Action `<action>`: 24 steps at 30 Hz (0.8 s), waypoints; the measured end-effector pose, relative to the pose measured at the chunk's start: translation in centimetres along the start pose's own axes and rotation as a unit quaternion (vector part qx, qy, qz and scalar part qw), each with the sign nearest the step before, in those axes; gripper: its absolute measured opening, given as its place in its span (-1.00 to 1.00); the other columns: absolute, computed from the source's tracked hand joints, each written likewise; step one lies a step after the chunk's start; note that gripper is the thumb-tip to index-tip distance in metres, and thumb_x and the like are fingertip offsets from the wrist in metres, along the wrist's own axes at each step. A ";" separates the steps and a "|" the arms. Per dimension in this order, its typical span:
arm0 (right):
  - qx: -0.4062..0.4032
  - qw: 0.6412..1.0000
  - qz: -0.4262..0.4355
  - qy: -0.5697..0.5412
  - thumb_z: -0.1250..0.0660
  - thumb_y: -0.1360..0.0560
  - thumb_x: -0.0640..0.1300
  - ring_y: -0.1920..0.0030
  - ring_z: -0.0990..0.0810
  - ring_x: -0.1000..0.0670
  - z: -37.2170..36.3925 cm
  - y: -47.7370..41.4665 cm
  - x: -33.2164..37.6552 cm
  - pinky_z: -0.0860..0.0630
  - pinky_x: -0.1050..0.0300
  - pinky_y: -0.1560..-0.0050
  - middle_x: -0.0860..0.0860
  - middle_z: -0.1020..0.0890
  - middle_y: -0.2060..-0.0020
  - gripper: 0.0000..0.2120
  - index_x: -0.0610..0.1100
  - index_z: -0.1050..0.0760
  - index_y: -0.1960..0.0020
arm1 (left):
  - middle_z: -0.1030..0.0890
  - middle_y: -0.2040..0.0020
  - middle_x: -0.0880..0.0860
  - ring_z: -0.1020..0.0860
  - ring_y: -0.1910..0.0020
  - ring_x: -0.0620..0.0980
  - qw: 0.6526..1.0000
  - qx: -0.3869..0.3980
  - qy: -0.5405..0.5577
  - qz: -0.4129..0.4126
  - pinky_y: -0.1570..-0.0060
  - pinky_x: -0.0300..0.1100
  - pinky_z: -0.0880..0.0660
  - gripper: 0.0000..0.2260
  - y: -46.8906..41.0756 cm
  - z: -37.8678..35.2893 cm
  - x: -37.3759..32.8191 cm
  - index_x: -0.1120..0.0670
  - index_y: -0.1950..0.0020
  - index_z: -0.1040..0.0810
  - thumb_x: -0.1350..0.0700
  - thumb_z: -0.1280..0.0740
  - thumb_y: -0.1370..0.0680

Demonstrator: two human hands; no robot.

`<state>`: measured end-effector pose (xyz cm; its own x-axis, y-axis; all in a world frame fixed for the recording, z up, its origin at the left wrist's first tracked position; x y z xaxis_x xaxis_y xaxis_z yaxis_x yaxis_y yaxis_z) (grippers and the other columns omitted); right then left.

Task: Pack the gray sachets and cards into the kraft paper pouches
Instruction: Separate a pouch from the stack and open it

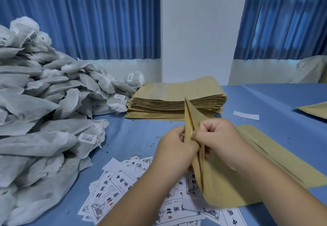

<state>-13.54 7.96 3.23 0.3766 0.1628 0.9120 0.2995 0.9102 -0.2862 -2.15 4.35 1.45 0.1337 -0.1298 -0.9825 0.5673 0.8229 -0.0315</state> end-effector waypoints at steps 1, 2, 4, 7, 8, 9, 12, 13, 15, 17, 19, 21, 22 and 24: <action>0.000 0.998 0.012 0.055 -0.30 -0.36 -0.39 0.56 -0.34 0.02 -0.2 0.1 0.5 -0.27 0.21 0.45 -0.03 -0.32 0.61 -0.59 -0.08 -0.26 0.55 | -0.62 0.37 -0.05 -0.60 0.45 -0.04 1.000 0.005 -0.023 0.010 0.54 -0.15 -0.53 -0.81 0.1 -0.3 0.0 -0.06 0.13 -0.56 0.19 -0.25 -0.38; 0.009 0.994 0.023 0.108 -0.31 -0.33 -0.37 0.53 -0.33 0.02 -0.4 0.3 1.1 -0.25 0.19 0.43 0.00 -0.29 0.61 -0.61 -0.09 -0.25 0.55 | -0.61 0.36 -0.05 -0.61 0.42 0.00 0.999 0.014 -0.039 0.021 0.51 -0.08 -0.57 -0.78 0.1 -0.5 0.1 -0.11 0.15 -0.54 0.16 -0.22 -0.32; 0.029 0.979 0.043 0.197 -0.31 -0.29 -0.34 0.48 -0.31 0.03 -0.7 0.7 2.3 -0.22 0.16 0.39 0.03 -0.23 0.59 -0.64 -0.11 -0.21 0.54 | -0.62 0.30 -0.02 -0.61 0.41 0.03 0.997 0.024 -0.064 0.037 0.53 -0.13 -0.53 -0.71 0.1 -0.5 0.5 -0.17 0.14 -0.52 0.14 -0.16 -0.28; 0.027 0.958 0.053 0.279 -0.32 -0.26 -0.30 0.48 -0.29 0.02 -0.2 1.2 4.0 -0.19 0.15 0.40 0.03 -0.21 0.60 -0.65 -0.13 -0.20 0.54 | -0.60 0.17 0.05 -0.53 0.30 0.03 0.996 0.007 -0.076 0.053 0.39 -0.23 -0.39 -0.69 -0.4 0.2 1.1 0.00 0.01 -0.53 0.17 -0.15 -0.31; 0.019 0.953 0.054 0.298 -0.32 -0.26 -0.29 0.49 -0.27 0.02 0.2 1.3 4.6 -0.18 0.15 0.42 0.03 -0.21 0.60 -0.66 -0.13 -0.21 0.55 | -0.58 0.21 0.05 -0.49 0.30 0.04 0.996 -0.002 -0.076 0.054 0.37 -0.22 -0.35 -0.71 -0.6 0.5 1.2 0.05 0.03 -0.53 0.18 -0.15 -0.31; 0.009 0.947 0.058 0.317 -0.33 -0.25 -0.28 0.50 -0.23 0.03 0.5 1.4 5.1 -0.16 0.15 0.43 0.03 -0.21 0.61 -0.67 -0.13 -0.22 0.55 | -0.56 0.24 0.05 -0.48 0.30 0.05 0.995 -0.011 -0.080 0.054 0.35 -0.21 -0.34 -0.73 -0.8 0.9 1.3 0.07 0.08 -0.53 0.20 -0.15 -0.30; -0.008 0.931 0.079 0.356 -0.33 -0.24 -0.26 0.49 -0.14 0.05 0.5 1.6 6.4 -0.08 0.17 0.47 0.04 -0.18 0.59 -0.69 -0.12 -0.24 0.55 | -0.55 0.29 0.00 -0.48 0.29 0.04 0.995 -0.030 -0.072 0.057 0.32 -0.19 -0.36 -0.86 -1.0 1.5 1.4 0.03 0.19 -0.50 0.19 -0.19 -0.35; -0.003 0.925 0.084 0.370 -0.33 -0.23 -0.26 0.48 -0.14 0.05 0.0 1.6 6.7 -0.07 0.18 0.48 0.03 -0.17 0.58 -0.70 -0.12 -0.24 0.54 | -0.56 0.31 -0.03 -0.50 0.30 0.03 0.996 -0.025 -0.064 0.051 0.32 -0.20 -0.39 -0.89 -1.2 1.3 1.4 0.03 0.21 -0.51 0.14 -0.21 -0.34; 0.020 0.906 0.095 0.412 -0.32 -0.23 -0.23 0.47 -0.16 0.04 -1.4 1.6 7.0 -0.09 0.15 0.47 0.00 -0.19 0.57 -0.70 -0.15 -0.21 0.53 | -0.55 0.40 -0.08 -0.46 0.37 -0.05 0.996 -0.017 -0.081 0.035 0.44 -0.34 -0.38 -0.91 -1.7 0.5 1.2 0.06 0.26 -0.50 0.12 -0.22 -0.40; 0.041 0.877 0.111 0.465 -0.31 -0.25 -0.21 0.44 -0.24 -0.01 -2.7 1.5 7.3 -0.16 0.10 0.44 -0.03 -0.26 0.53 -0.73 -0.18 -0.23 0.49 | -0.41 0.42 0.00 -0.32 0.37 -0.10 0.995 -0.015 -0.095 0.037 0.56 -0.49 -0.23 -0.72 -2.1 0.1 1.6 0.10 0.34 -0.35 0.27 -0.17 -0.57; 0.045 0.853 0.123 0.505 -0.28 -0.27 -0.21 0.42 -0.32 -0.07 -3.5 1.3 7.9 -0.19 0.12 0.45 -0.07 -0.31 0.49 -0.77 -0.20 -0.25 0.46 | -0.34 0.34 0.00 -0.34 0.24 -0.07 0.996 -0.004 -0.080 0.024 0.42 -0.50 -0.31 -0.69 -2.4 -0.2 1.8 0.10 0.32 -0.31 0.35 -0.17 -0.60; 0.049 0.845 0.125 0.518 -0.27 -0.27 -0.22 0.43 -0.32 -0.07 -3.6 1.1 9.0 -0.18 0.14 0.48 -0.08 -0.32 0.49 -0.77 -0.19 -0.26 0.47 | -0.42 0.36 -0.04 -0.37 0.32 -0.09 0.998 -0.010 -0.061 0.000 0.39 -0.37 -0.35 -0.83 -1.7 0.4 1.3 0.05 0.29 -0.40 0.19 -0.28 -0.49; 0.052 0.843 0.125 0.521 -0.27 -0.27 -0.22 0.45 -0.30 -0.06 -3.6 1.0 9.7 -0.16 0.16 0.49 -0.08 -0.32 0.50 -0.76 -0.18 -0.25 0.49 | -0.47 0.41 -0.03 -0.37 0.39 -0.10 0.999 -0.023 -0.045 0.002 0.40 -0.29 -0.35 -0.94 -1.4 1.1 1.1 0.05 0.31 -0.44 0.10 -0.27 -0.37; 0.048 0.836 0.136 0.530 -0.30 -0.26 -0.21 0.48 -0.26 -0.04 -3.4 0.9 11.4 -0.13 0.18 0.52 -0.07 -0.30 0.53 -0.74 -0.17 -0.26 0.50 | -0.52 0.50 -0.05 -0.41 0.50 -0.14 0.999 -0.043 -0.017 -0.005 0.51 -0.36 -0.32 -0.89 -1.2 2.8 0.6 0.08 0.32 -0.50 0.05 -0.25 -0.27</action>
<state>-5.99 9.34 12.38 0.9995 -0.0130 0.0305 0.0234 0.9290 -0.3694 -0.47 1.73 1.43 0.1578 -0.1557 -0.9751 0.4974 0.8656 -0.0577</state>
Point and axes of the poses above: each hand's wrist, its own y-axis away from the middle knuckle, its own z-axis out of the back of the hand, x = y × z, the point moved 5 cm from there along -y, towards the middle knuckle
